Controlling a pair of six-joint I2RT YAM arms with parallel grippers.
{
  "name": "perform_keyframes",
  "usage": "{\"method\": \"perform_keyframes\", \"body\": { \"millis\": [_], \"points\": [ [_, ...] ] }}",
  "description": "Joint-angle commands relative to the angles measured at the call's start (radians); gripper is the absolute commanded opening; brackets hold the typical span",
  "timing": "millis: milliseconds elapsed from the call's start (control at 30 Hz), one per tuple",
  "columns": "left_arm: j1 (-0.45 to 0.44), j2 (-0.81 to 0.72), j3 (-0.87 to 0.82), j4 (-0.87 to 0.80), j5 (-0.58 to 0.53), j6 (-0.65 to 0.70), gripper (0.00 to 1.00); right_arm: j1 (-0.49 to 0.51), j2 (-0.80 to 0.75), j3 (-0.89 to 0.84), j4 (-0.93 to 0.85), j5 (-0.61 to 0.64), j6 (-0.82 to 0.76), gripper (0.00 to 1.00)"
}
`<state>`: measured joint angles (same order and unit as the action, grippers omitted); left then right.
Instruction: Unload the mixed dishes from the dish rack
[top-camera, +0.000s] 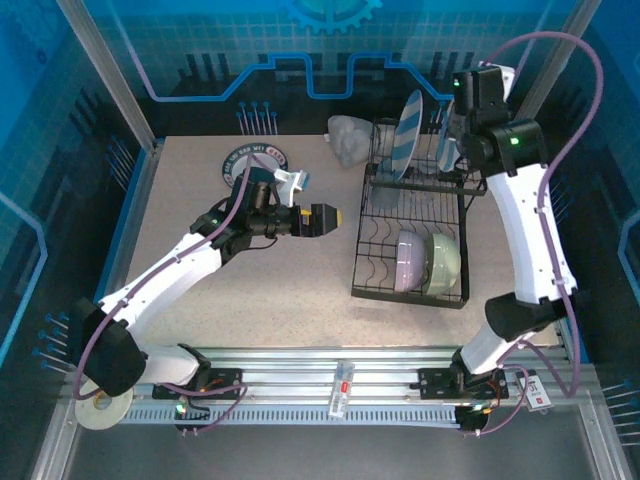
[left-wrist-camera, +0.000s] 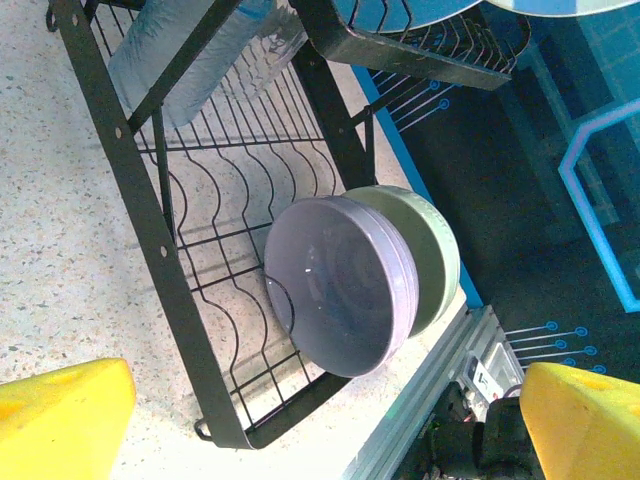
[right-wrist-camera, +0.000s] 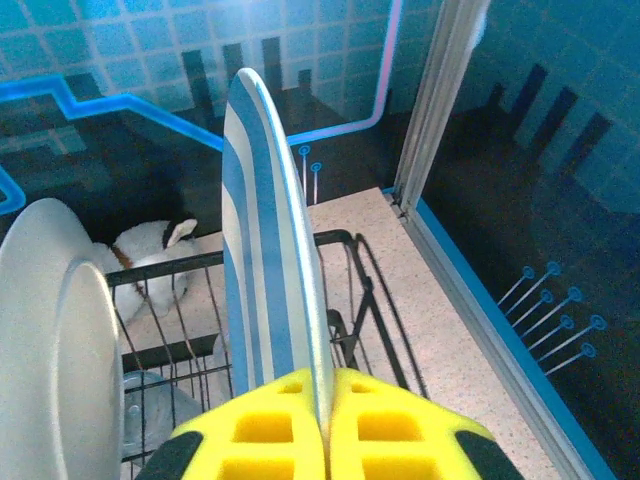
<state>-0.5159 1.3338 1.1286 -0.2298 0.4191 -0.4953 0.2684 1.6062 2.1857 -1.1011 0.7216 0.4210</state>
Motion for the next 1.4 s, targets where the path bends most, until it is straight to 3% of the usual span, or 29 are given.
{"method": "perform_keyframes", "body": {
  "millis": [0,367,567,733,867,1100,1367],
  "points": [
    [0.010,-0.010,0.021,0.020,0.046,-0.021,0.99,-0.042,-0.084,-0.017,0.041,0.002,0.028,0.00],
    [0.012,0.011,0.083,0.137,0.196,-0.093,0.99,-0.212,-0.317,-0.187,0.084,-0.242,0.180,0.00],
    [0.016,0.028,0.112,0.253,0.304,-0.163,0.99,-0.236,-0.358,-0.164,0.119,-0.304,0.219,0.00],
    [0.035,0.086,0.114,0.473,0.372,-0.337,0.99,-0.243,-0.363,-0.116,0.178,-0.412,0.248,0.00],
    [0.052,0.139,0.112,0.652,0.372,-0.498,0.99,-0.245,-0.369,-0.117,0.245,-0.538,0.269,0.00],
    [0.072,0.187,0.142,0.717,0.353,-0.583,0.99,-0.236,-0.303,-0.106,0.324,-0.853,0.349,0.00],
    [0.097,0.179,0.128,0.781,0.289,-0.628,0.99,-0.195,-0.235,-0.111,0.383,-0.996,0.391,0.00]
  ]
}}
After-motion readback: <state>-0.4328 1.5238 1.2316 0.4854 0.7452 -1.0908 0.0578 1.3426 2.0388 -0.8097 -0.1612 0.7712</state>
